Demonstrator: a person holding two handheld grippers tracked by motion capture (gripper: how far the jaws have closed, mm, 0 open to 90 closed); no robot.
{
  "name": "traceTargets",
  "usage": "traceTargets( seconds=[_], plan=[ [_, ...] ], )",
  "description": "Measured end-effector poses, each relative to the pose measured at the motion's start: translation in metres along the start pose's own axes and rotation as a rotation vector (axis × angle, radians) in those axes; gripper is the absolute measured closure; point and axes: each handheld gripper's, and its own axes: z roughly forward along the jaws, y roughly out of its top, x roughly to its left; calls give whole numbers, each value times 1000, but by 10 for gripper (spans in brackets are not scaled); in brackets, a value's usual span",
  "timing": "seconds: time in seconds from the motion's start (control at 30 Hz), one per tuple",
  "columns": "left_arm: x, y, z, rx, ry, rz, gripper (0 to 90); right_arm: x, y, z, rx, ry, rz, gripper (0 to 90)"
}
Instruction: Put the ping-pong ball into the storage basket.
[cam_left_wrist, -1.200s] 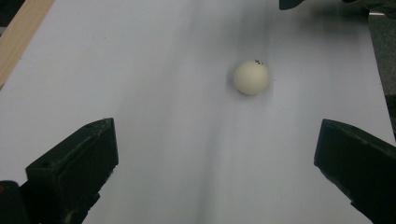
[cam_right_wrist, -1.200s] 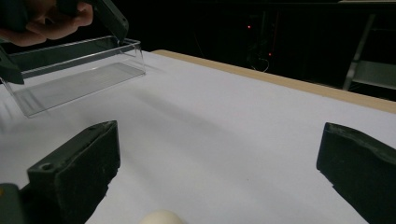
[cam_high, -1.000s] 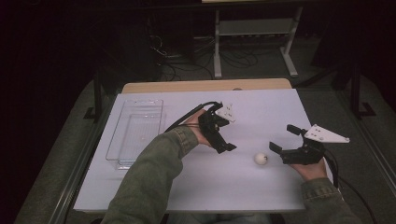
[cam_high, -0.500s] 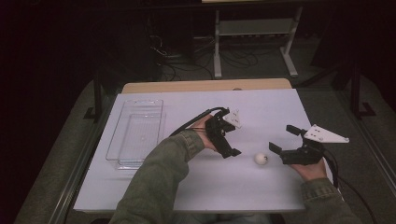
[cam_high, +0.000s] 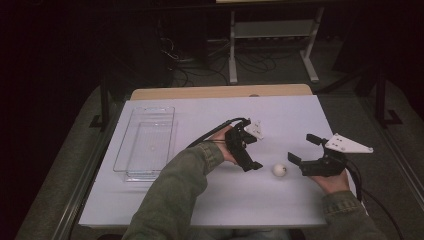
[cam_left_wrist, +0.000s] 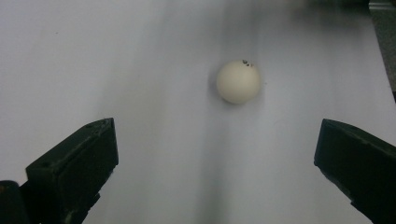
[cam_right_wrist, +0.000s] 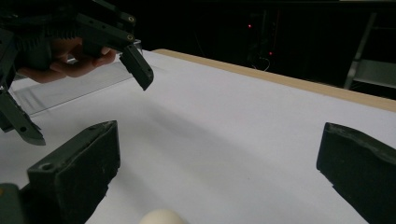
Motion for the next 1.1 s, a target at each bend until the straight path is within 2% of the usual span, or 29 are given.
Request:
traceTargets(
  seconds=[0.53,1.1],
  plan=[
    [-1,4,23,12,-31,9,0,1,-1,0,9,1,-2,0],
    [-1,9,38,-14,-40,21,0,1,0,-1,-2,-11,-7,0]
  ],
)
